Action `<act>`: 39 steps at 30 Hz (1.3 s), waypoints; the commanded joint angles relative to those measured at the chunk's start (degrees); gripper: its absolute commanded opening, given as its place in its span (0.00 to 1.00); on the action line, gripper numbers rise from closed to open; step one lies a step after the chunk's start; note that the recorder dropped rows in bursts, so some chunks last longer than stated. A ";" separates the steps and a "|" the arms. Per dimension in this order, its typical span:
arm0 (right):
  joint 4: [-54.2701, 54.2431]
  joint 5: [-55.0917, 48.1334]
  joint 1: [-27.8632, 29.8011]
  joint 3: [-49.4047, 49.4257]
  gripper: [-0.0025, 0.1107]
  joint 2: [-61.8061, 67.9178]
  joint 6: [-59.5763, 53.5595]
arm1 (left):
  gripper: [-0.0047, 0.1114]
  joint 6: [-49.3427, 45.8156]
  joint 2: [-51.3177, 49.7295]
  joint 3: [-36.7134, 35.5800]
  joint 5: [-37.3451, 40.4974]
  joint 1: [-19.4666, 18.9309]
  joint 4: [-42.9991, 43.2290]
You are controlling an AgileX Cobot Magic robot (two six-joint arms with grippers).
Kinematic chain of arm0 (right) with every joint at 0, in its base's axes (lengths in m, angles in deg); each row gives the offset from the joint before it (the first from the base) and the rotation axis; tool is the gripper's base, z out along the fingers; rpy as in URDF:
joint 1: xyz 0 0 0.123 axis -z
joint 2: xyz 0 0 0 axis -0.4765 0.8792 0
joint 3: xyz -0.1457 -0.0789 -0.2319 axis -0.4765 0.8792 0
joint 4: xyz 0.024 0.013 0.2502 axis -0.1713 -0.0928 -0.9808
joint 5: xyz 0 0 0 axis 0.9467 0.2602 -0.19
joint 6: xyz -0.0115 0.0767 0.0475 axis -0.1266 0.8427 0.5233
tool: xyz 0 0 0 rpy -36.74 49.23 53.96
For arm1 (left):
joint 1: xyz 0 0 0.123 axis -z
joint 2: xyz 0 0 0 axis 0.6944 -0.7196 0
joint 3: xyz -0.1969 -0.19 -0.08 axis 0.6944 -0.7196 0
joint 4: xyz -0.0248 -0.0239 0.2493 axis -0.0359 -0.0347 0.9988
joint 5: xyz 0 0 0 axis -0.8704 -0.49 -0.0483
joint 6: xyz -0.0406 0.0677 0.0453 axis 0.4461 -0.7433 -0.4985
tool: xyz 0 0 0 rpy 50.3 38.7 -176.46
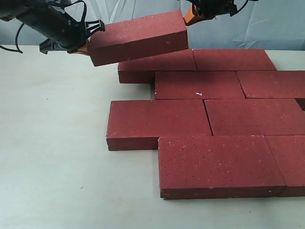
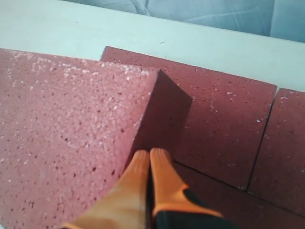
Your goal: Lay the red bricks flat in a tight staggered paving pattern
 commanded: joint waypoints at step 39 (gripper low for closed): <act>1.12 19.61 -24.07 4.94 0.02 8.62 6.88 | 0.04 7.44 4.37 -17.63 -12.70 -13.01 13.94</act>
